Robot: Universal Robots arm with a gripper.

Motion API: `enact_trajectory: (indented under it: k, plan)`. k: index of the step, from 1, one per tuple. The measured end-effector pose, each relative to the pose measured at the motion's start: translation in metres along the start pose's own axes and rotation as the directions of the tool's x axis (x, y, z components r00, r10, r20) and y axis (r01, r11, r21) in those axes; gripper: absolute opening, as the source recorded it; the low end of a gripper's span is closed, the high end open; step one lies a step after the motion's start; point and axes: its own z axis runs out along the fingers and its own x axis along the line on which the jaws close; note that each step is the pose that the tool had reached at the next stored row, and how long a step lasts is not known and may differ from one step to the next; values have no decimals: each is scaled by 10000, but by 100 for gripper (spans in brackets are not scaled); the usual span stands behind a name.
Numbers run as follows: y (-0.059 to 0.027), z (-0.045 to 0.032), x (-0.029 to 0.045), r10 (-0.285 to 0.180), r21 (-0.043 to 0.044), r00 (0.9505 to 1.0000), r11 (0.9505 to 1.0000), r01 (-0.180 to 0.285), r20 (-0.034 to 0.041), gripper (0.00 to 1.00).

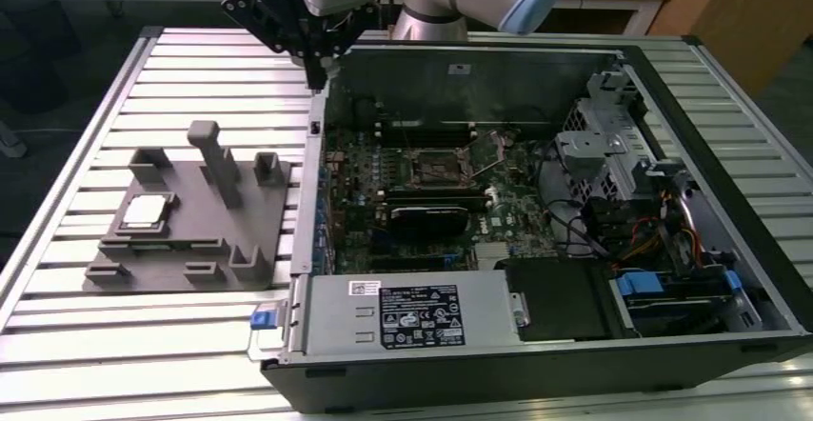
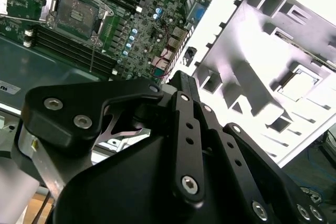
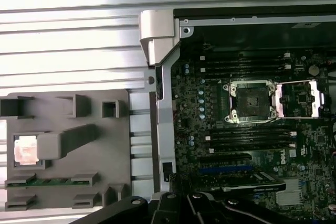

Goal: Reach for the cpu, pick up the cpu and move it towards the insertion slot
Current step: 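Reach for the cpu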

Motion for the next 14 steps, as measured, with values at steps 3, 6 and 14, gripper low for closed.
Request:
enact_trajectory:
  k: [3, 6, 14]
  plan:
    - [-3, -1, 26, 0, 0, 10000, 10000, 0, 0, 11]
    - [-6, -2, 55, 0, 0, 10000, 10000, 0, 0, 11]
    - [-16, -1, 124, 0, -1, 10000, 10000, 0, 1, 11]
